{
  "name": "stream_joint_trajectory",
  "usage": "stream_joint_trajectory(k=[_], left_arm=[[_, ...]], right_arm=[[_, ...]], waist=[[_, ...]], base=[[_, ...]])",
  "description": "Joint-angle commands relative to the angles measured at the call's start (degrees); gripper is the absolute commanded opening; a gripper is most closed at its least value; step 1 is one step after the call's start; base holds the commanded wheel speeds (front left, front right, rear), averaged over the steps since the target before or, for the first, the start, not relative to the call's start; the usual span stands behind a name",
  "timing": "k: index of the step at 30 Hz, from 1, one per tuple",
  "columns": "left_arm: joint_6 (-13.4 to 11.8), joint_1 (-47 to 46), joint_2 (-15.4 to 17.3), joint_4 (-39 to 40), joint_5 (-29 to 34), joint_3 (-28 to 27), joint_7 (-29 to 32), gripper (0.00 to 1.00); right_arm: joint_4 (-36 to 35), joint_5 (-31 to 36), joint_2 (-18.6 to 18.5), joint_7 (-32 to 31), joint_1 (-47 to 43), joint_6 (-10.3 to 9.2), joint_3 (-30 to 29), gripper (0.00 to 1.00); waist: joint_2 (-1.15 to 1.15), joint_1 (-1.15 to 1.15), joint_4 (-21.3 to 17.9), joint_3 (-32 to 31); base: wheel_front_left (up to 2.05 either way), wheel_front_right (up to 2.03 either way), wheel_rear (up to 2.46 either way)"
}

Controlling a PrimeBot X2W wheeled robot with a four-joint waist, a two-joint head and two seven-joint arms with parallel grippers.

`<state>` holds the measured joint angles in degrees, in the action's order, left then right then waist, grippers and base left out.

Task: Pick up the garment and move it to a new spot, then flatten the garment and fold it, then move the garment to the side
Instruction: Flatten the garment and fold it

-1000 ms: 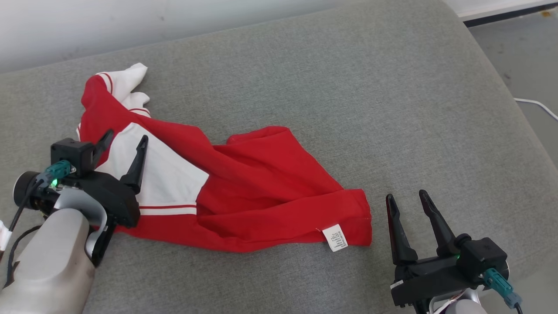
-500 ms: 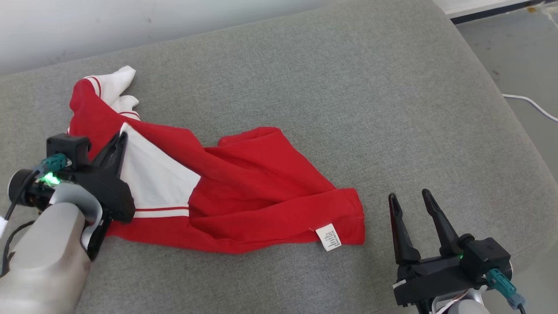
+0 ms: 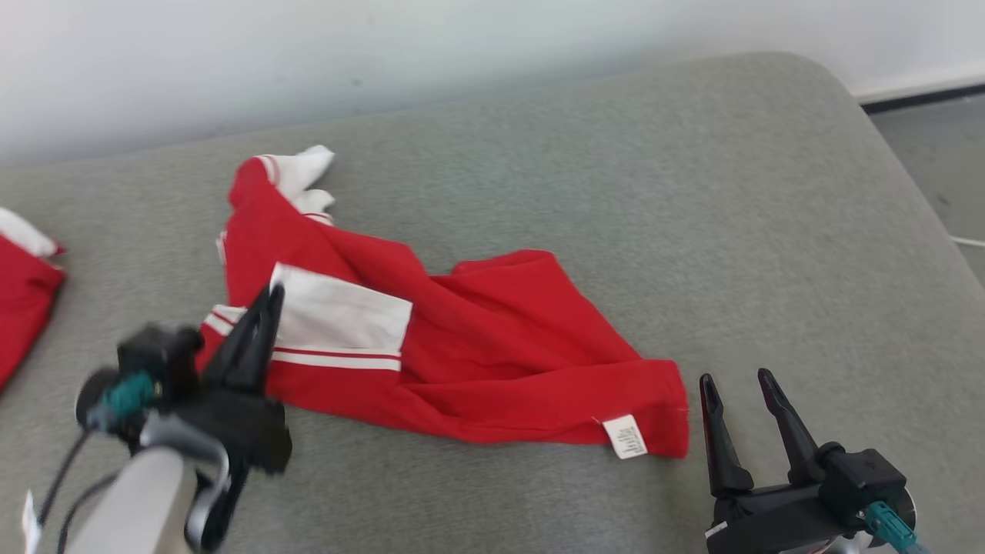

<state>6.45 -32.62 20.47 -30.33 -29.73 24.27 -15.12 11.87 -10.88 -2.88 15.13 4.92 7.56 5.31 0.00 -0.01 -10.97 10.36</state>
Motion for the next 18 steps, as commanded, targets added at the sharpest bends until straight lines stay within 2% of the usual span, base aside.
stream_joint_trajectory(k=[1, 5, 10, 14, 18], left_arm=[[-0.6, 3.7, 0.1, 2.4, 0.9, -1.0, 0.0, 0.00], [-2.0, 13.8, 0.1, 10.1, 1.8, -3.3, 0.0, 0.00], [-4.4, 25.3, -0.9, 16.4, 1.4, -6.0, 0.0, 0.00], [-6.5, 32.9, -1.8, 19.4, 0.5, -8.6, 0.0, 0.00], [-7.6, 38.1, -2.7, 20.6, 0.3, -9.9, 0.0, 0.00]], right_arm=[[0.1, 0.4, 0.0, 0.0, -0.7, -0.15, -0.3, 1.00], [0.2, 0.5, 0.0, 0.0, -1.4, -0.15, -0.8, 1.00], [0.7, 0.4, 0.0, 0.0, -1.6, -0.15, -0.7, 1.00], [0.7, 0.4, 0.0, 0.0, -2.0, -0.15, -0.4, 1.00], [0.8, 0.5, 0.0, 0.0, -2.5, -0.15, -0.3, 1.00]], waist=[[0.00, 0.01, 4.2, -3.1], [0.00, 0.01, 7.0, -4.4], [0.00, 0.01, 8.8, -5.5], [0.00, 0.01, 9.2, -6.0], [0.00, 0.01, 9.3, -6.4]], base=[[0.00, 0.00, 0.00], [0.00, 0.00, 0.00], [0.00, 0.00, 0.00], [0.00, 0.00, 0.00], [0.00, 0.00, 0.00]])
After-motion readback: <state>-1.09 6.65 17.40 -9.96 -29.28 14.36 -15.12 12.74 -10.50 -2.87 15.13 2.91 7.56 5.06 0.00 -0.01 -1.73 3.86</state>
